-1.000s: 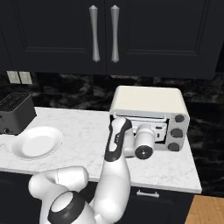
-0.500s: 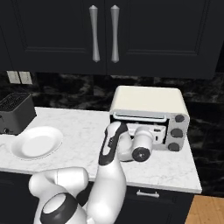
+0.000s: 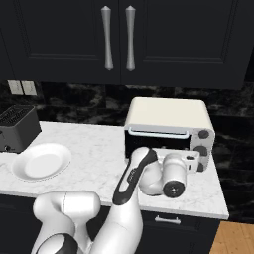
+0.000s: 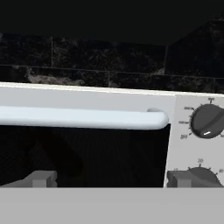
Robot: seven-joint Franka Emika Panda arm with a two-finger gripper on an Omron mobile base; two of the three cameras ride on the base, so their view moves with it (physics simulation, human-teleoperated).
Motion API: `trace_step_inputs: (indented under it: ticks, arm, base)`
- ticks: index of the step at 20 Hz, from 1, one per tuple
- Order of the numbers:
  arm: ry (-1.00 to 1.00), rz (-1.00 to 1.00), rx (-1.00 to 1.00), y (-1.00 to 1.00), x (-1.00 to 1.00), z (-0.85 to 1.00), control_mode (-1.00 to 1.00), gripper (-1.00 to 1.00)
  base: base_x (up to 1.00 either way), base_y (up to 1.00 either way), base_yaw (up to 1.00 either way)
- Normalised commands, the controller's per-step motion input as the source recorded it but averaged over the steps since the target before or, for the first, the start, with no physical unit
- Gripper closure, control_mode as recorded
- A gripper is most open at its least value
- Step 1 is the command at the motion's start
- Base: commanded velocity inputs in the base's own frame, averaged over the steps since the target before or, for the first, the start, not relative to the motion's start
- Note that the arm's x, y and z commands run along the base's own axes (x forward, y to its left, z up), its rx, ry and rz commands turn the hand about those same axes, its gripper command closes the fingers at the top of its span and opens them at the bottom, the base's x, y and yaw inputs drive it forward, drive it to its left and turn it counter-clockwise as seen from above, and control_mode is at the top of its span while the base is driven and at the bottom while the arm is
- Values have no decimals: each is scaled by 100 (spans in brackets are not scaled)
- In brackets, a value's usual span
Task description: Pick up the kebab skewer and baguette bread, and place them inside the toaster oven. Close the toaster oven door and start by setting the timer.
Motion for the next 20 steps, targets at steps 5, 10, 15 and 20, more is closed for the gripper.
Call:
trace_step_inputs:
  ticks: [5,10,15,20]
  arm:
    - [3,8,0,-34,-15,0,-100,-100]
    - [3,6,1,-30,4,0,-100,-100]
    - [2,4,0,-33,3,0,-100,-100]
    - [0,1,0,-30,0,0,-100,-100]
  base:
    - [0,0,0]
    - [0,0,0]
    - [0,0,0]
    - [0,0,0]
